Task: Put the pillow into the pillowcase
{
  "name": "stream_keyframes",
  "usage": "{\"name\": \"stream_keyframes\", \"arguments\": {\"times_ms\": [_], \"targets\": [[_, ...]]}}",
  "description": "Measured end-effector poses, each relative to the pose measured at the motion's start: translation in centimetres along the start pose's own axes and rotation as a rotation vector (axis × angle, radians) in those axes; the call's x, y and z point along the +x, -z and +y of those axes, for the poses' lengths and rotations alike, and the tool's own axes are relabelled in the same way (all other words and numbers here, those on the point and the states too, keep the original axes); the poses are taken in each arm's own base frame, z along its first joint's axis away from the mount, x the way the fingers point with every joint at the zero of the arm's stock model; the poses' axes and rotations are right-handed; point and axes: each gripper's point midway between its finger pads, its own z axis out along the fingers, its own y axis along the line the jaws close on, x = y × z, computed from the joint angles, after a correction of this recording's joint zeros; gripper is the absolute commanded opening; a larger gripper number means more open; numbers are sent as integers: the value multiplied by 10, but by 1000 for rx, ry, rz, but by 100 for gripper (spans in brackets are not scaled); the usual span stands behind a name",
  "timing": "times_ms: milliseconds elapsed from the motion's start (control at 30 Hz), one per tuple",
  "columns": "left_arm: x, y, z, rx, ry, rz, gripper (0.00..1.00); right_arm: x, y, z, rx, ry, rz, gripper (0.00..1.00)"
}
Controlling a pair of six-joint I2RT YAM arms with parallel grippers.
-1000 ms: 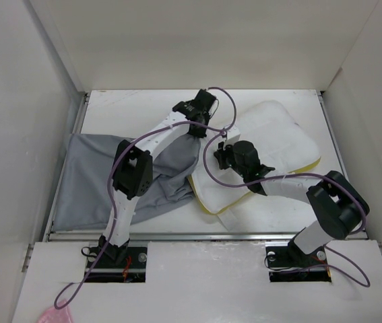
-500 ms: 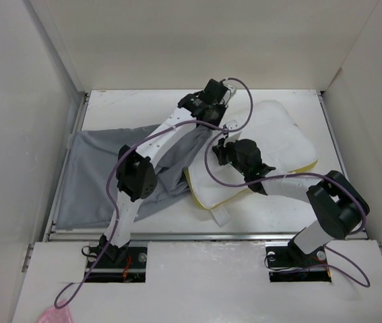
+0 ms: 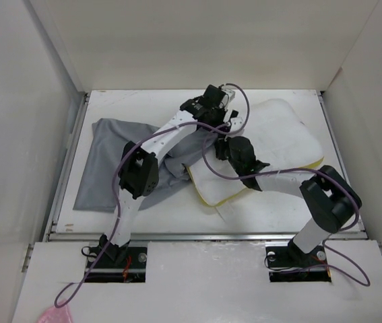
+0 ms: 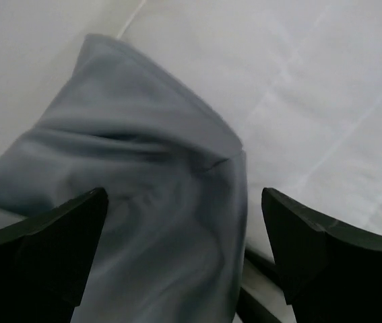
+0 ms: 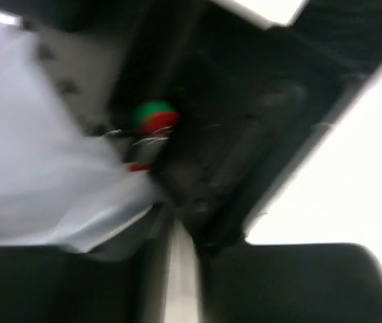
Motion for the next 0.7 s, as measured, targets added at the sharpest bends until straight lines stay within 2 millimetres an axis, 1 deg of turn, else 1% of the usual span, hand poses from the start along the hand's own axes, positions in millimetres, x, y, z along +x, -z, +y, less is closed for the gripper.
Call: {"name": "stream_keyframes", "arguments": {"times_ms": [33, 67, 100, 133, 167, 267, 333, 400, 433, 500, 567, 600, 633, 700], "targets": [[1, 0, 7, -12, 25, 3, 100, -2, -5, -3, 31, -2, 2, 65], [0, 2, 11, -19, 43, 4, 100, -7, -10, -7, 64, -10, -5, 77], [1, 5, 12, -16, 56, 8, 100, -15, -13, -12, 94, -15, -18, 81], [1, 10, 11, -15, 63, 8, 100, -26, -14, -16, 121, -20, -38, 97], [-1, 16, 10, -20, 74, -5, 100, -30, -13, -17, 122, -20, -39, 100], [-8, 41, 11, -36, 101, -65, 100, -39, 1, -14, 115, 0, -22, 100], [-11, 76, 14, -60, 136, -135, 100, -43, 15, -7, 75, 25, 2, 100], [-15, 113, 21, -90, 179, -223, 100, -49, 33, 4, 22, 47, 16, 100], [-10, 130, 23, -92, 195, -249, 100, -54, 43, 8, 4, 49, 18, 100], [7, 169, 25, -93, 245, -291, 100, -60, 62, 6, -12, 54, 29, 100], [26, 196, 26, -85, 295, -342, 100, -58, 78, 6, -30, 70, 49, 100], [38, 204, 26, -84, 325, -351, 100, -52, 85, 11, -50, 81, 66, 100], [51, 208, 26, -81, 355, -355, 100, -44, 91, 18, -77, 97, 92, 100], [82, 201, 29, -90, 409, -321, 100, -20, 98, 32, -124, 136, 162, 100]]}}
